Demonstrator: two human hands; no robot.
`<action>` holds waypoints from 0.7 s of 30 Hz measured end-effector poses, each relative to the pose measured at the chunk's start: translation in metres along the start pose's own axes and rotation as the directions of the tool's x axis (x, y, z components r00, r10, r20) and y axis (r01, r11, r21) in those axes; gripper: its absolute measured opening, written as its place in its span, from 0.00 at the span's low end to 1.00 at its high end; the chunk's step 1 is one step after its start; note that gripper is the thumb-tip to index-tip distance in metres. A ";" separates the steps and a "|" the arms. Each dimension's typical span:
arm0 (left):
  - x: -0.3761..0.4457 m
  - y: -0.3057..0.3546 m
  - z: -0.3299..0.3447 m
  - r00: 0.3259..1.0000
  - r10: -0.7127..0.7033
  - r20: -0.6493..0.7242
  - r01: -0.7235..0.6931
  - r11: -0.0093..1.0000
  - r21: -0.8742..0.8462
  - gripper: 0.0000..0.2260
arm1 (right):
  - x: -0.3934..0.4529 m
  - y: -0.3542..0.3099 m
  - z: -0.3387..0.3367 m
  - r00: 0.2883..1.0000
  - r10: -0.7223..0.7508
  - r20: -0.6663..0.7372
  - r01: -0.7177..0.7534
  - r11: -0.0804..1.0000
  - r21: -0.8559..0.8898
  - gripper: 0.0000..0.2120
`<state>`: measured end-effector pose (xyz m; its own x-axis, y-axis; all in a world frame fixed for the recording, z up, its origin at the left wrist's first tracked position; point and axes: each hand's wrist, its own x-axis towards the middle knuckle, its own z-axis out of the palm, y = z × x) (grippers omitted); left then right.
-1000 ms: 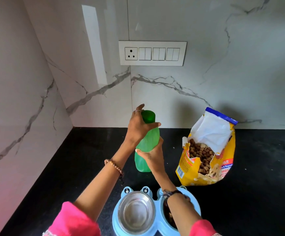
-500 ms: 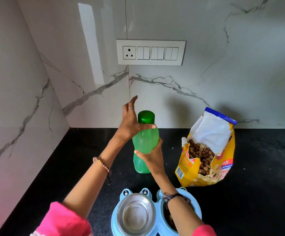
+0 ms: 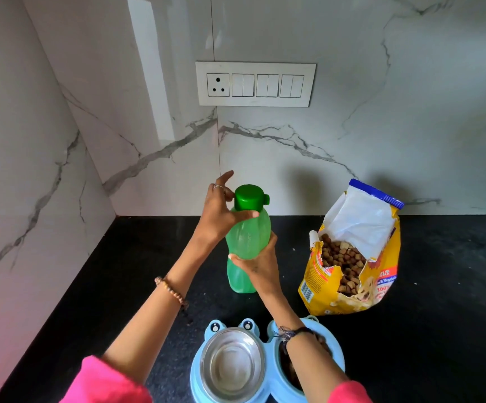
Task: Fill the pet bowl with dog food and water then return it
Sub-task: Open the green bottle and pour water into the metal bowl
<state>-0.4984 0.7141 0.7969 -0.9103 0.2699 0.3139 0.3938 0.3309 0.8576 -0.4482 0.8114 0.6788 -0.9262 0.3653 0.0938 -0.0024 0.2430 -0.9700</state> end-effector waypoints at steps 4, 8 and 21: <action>0.015 0.007 0.013 0.999 0.019 0.039 -0.019 1.000 0.006 0.48 | 0.000 0.000 0.000 1.000 0.014 -0.008 -0.014 1.000 -0.004 0.40; 0.019 0.007 0.012 0.979 0.027 0.202 -0.013 0.997 -0.070 0.46 | 0.000 -0.001 -0.001 1.000 0.012 -0.007 -0.012 1.000 -0.002 0.40; 0.006 0.009 0.010 0.998 -0.065 -0.008 0.066 0.986 0.154 0.37 | -0.001 0.000 0.000 1.000 0.011 -0.015 -0.011 1.000 0.000 0.40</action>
<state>-0.4994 0.7281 0.8023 -0.9351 0.2405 0.2603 0.3479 0.4829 0.8036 -0.4474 0.8112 0.6790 -0.9204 0.3815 0.0860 0.0081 0.2383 -0.9711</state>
